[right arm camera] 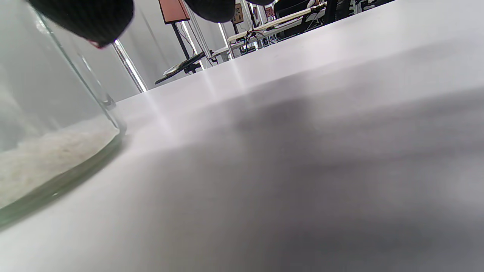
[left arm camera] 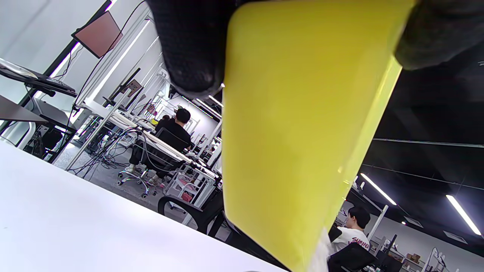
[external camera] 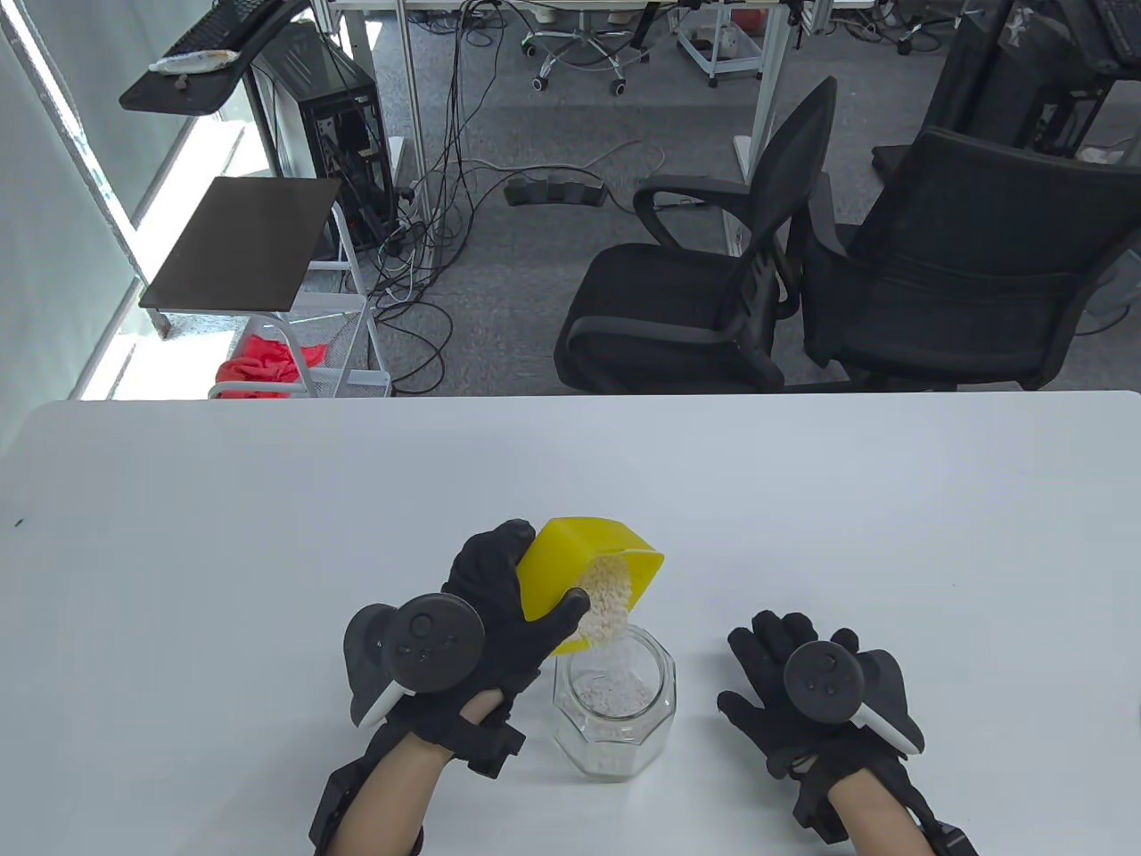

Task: Pour rice from plastic food container into glass jar

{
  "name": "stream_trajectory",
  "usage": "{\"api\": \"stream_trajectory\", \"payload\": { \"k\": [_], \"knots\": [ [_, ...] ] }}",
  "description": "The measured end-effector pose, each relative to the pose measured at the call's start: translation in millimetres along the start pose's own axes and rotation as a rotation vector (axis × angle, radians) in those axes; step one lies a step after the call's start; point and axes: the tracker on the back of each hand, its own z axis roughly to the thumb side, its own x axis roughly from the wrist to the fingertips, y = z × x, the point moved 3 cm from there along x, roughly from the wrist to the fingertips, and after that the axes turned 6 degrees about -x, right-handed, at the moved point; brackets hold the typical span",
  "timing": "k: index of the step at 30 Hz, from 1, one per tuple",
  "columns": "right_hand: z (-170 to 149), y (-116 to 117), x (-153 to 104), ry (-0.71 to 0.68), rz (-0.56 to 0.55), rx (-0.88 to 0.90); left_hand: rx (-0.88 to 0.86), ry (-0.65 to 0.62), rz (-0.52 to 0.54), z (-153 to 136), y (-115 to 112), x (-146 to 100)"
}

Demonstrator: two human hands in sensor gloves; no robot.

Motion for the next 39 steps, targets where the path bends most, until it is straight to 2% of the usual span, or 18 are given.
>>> {"api": "stream_trajectory", "payload": {
  "k": [39],
  "knots": [
    [-0.2,-0.1,-0.3,0.003,0.001,0.002,0.085,-0.115,0.002,17.1,1.2,-3.7]
  ]
}}
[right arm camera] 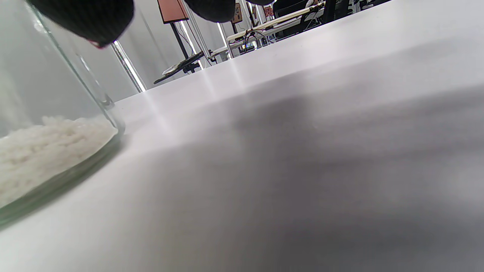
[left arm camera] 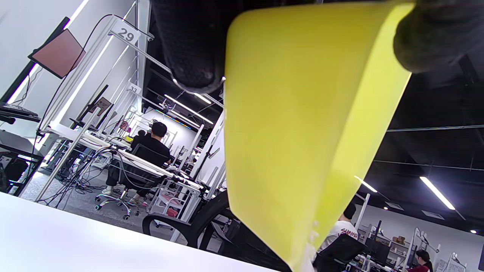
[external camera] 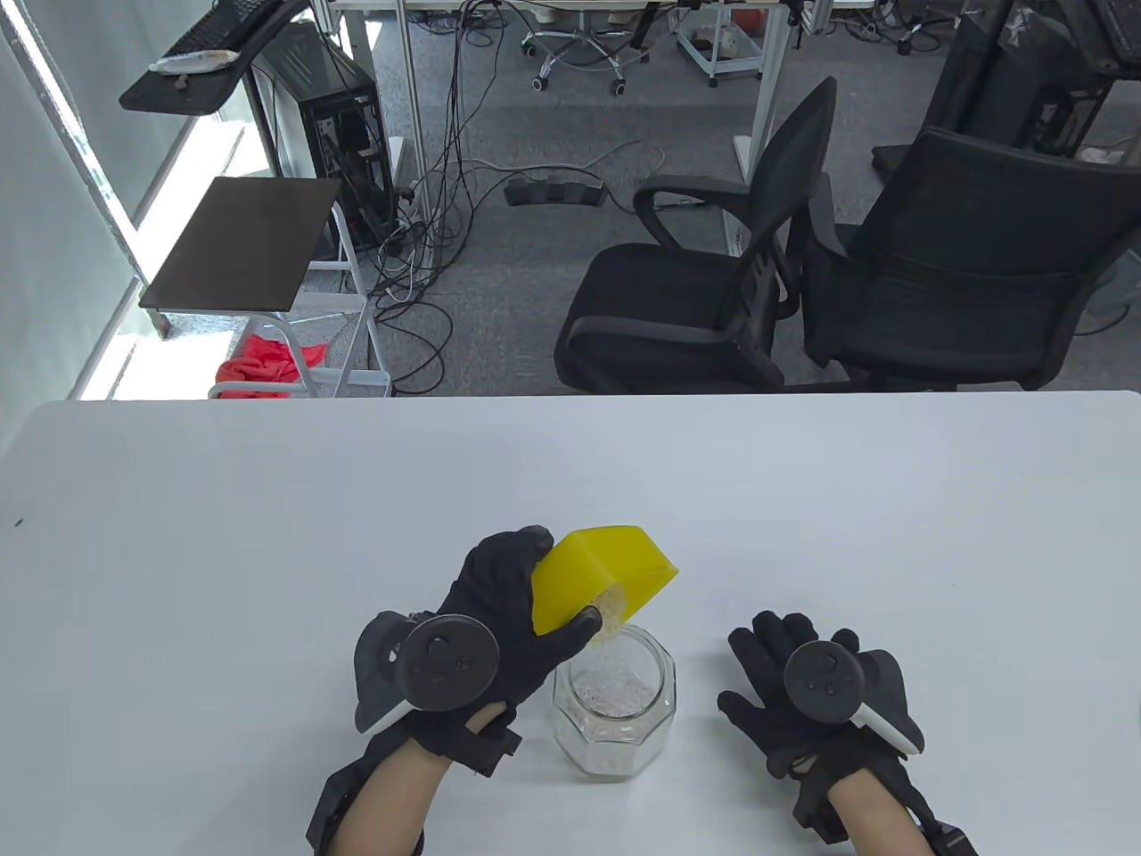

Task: Pour rice from plastic food container into glass jar

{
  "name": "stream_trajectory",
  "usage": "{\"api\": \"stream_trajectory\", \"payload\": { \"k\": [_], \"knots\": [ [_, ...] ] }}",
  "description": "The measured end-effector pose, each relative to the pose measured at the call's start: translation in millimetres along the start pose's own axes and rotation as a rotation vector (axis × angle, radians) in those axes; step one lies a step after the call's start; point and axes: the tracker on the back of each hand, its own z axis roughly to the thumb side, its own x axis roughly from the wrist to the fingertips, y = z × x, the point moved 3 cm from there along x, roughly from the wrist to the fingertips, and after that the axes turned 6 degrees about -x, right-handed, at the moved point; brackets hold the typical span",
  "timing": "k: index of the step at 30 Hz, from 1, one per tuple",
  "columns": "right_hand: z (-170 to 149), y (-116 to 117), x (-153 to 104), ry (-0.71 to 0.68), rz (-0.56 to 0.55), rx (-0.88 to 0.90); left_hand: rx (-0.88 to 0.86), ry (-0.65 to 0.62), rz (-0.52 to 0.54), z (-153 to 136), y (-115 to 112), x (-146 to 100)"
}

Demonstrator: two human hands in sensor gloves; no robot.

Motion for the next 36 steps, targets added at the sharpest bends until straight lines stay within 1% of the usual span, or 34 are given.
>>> {"api": "stream_trajectory", "payload": {
  "k": [10,19,33,36],
  "knots": [
    [-0.2,-0.2,-0.1,0.001,0.000,0.001,0.037,-0.040,-0.025,5.2,-2.3,0.3],
    [-0.2,-0.2,-0.1,0.001,0.000,0.001,0.005,-0.091,-0.038,8.7,-3.7,0.5],
    [-0.5,-0.1,-0.2,0.002,0.001,0.004,0.027,-0.144,-0.060,12.5,-3.1,-0.1],
    [-0.8,0.0,-0.2,0.004,0.002,0.005,-0.010,-0.177,-0.058,14.4,-1.4,-0.2]
  ]
}}
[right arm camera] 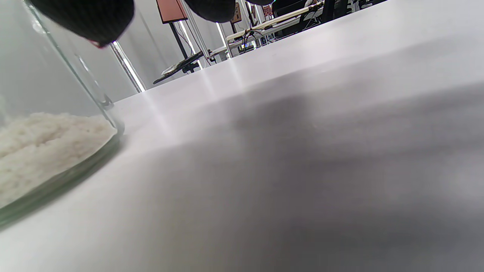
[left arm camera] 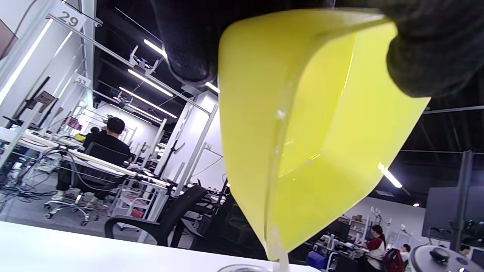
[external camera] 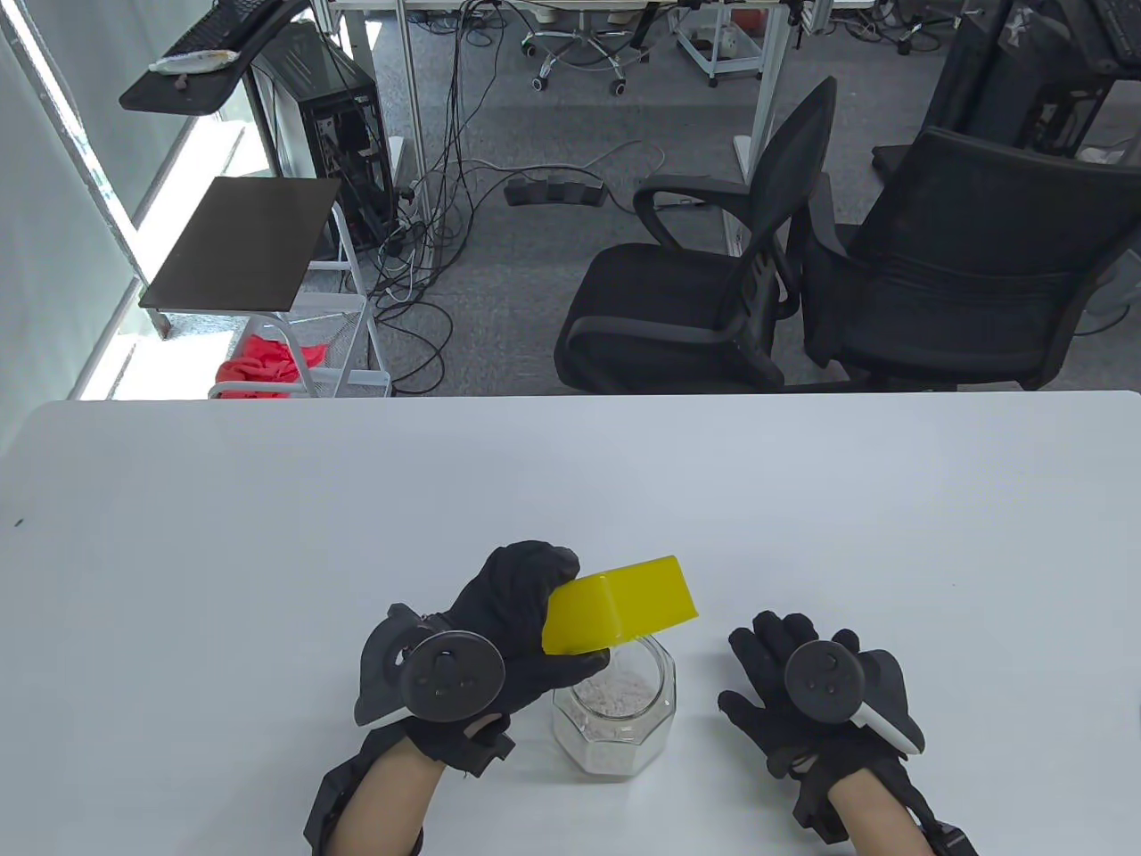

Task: Pour rice from plastic food container into glass jar

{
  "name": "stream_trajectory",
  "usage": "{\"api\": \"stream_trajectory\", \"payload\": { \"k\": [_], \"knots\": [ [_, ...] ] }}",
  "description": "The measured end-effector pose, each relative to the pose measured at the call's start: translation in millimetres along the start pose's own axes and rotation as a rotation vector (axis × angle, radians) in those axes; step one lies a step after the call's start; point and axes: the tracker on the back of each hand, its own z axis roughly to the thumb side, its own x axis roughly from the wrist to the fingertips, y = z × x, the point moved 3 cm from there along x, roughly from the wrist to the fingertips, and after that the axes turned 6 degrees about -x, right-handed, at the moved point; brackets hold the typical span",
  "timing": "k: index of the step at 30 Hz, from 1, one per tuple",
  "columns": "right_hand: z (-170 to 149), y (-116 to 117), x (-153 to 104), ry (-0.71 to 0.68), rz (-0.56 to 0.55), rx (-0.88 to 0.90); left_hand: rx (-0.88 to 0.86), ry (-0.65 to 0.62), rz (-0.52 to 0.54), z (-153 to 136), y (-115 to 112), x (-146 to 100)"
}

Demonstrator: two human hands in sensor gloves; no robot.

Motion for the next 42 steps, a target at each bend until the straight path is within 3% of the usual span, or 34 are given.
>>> {"api": "stream_trajectory", "payload": {
  "k": [8,20,31,35,42],
  "knots": [
    [-0.2,0.1,0.2,0.001,0.001,0.001,0.037,-0.010,-0.011,1.1,2.2,-0.3],
    [0.3,1.1,0.6,0.003,0.001,0.012,-0.047,0.047,0.032,-12.5,10.3,-2.2],
    [-0.4,1.1,0.1,0.006,0.005,0.019,-0.143,0.228,0.179,-55.2,27.4,-14.0],
    [-0.7,2.1,0.3,0.008,0.010,0.020,-0.161,0.356,0.233,-76.3,31.6,-20.3],
    [0.3,4.1,0.7,0.007,0.019,0.023,-0.249,0.637,0.219,-131.4,16.3,-38.8]
  ]
}}
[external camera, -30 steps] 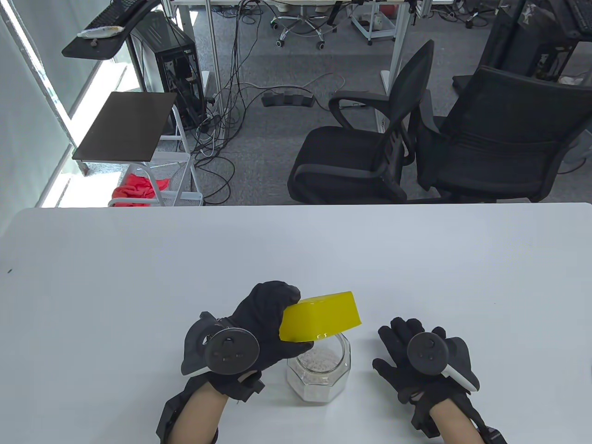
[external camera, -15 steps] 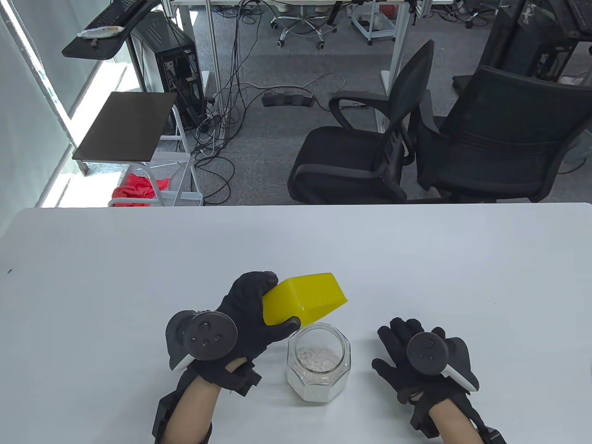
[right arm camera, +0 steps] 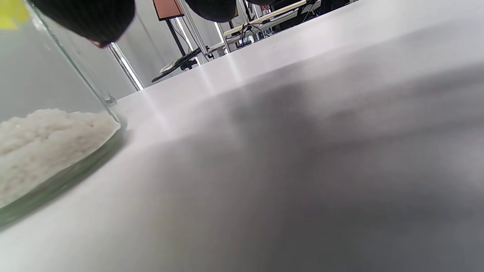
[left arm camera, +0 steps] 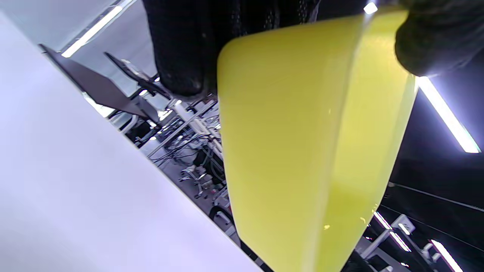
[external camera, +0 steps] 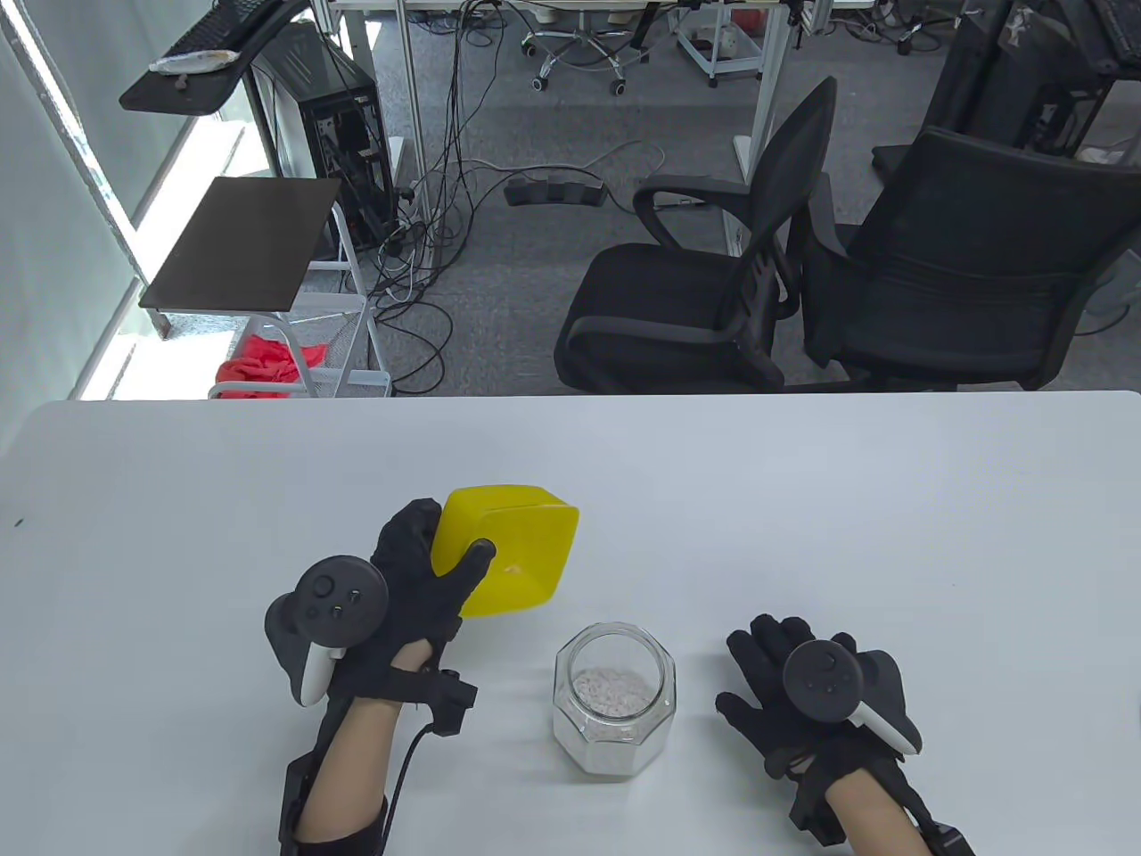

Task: Pour rice from plastic food container into glass jar

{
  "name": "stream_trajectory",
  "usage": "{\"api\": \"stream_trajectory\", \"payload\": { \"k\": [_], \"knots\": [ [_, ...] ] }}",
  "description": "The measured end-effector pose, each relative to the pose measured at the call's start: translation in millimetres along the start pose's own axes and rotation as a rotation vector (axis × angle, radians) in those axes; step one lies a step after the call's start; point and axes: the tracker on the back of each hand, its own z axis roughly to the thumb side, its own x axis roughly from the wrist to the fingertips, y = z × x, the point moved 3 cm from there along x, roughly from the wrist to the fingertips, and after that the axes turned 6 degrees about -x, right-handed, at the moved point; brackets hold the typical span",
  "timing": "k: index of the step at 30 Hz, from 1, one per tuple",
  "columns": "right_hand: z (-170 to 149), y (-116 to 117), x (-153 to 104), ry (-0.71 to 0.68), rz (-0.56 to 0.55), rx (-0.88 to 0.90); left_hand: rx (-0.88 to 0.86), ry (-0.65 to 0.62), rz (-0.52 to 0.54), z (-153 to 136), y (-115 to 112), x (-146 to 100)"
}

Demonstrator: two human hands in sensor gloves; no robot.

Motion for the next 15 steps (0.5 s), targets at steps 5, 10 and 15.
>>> {"api": "stream_trajectory", "payload": {
  "k": [5,10,15],
  "knots": [
    [0.3,1.0,0.3,0.006,0.006,-0.002,0.034,0.144,-0.063,-35.4,-8.5,6.2],
    [2.0,2.6,1.5,0.004,0.012,0.002,0.047,0.273,-0.122,-64.9,-22.1,8.2],
    [0.1,1.9,1.5,0.012,0.013,0.012,0.000,0.379,-0.181,-93.0,-38.0,7.3]
  ]
}}
